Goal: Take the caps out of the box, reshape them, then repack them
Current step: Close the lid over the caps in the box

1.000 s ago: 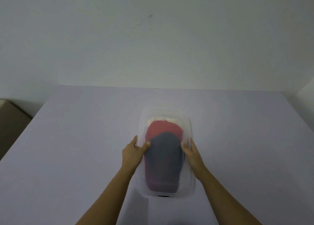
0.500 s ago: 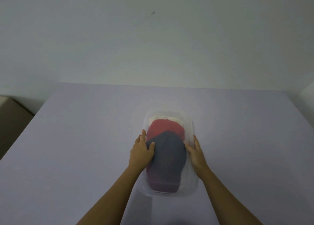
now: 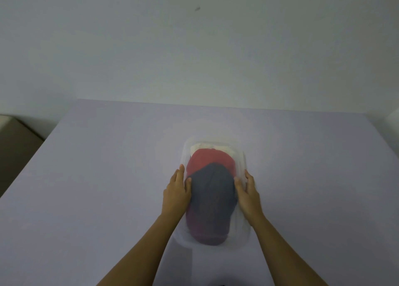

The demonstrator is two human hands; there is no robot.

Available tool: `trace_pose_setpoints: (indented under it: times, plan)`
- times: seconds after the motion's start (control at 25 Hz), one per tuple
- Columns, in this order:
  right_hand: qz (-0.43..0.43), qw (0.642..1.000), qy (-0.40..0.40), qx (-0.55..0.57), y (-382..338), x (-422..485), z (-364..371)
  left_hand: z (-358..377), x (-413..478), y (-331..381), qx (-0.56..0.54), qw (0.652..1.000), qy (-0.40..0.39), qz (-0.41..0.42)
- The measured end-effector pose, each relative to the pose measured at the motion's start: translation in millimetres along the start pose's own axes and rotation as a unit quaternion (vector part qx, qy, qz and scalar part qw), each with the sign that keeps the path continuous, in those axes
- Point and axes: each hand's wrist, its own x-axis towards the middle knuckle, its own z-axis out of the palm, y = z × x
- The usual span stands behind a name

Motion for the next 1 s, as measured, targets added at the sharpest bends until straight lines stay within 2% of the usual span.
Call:
trace_pose_setpoints:
  times: [0.2,0.48,0.76,1.0]
  plan:
    - [-0.004,0.999,0.008,-0.048,0.3,3.1,2.3,1.2,0.5,2.3,0.022,1.000,0.006,0.018]
    - [-0.001,1.000,0.011,-0.013,5.3,-1.3,-0.5,1.3,-4.0,-3.9,-0.014,0.999,0.023,0.021]
    - [0.004,0.999,0.030,-0.033,1.8,2.5,4.3,3.6,3.0,-2.9,0.043,0.998,0.046,0.023]
    - [0.016,0.999,0.024,-0.040,-3.3,4.7,5.4,4.1,6.4,-5.7,0.035,0.998,0.049,0.014]
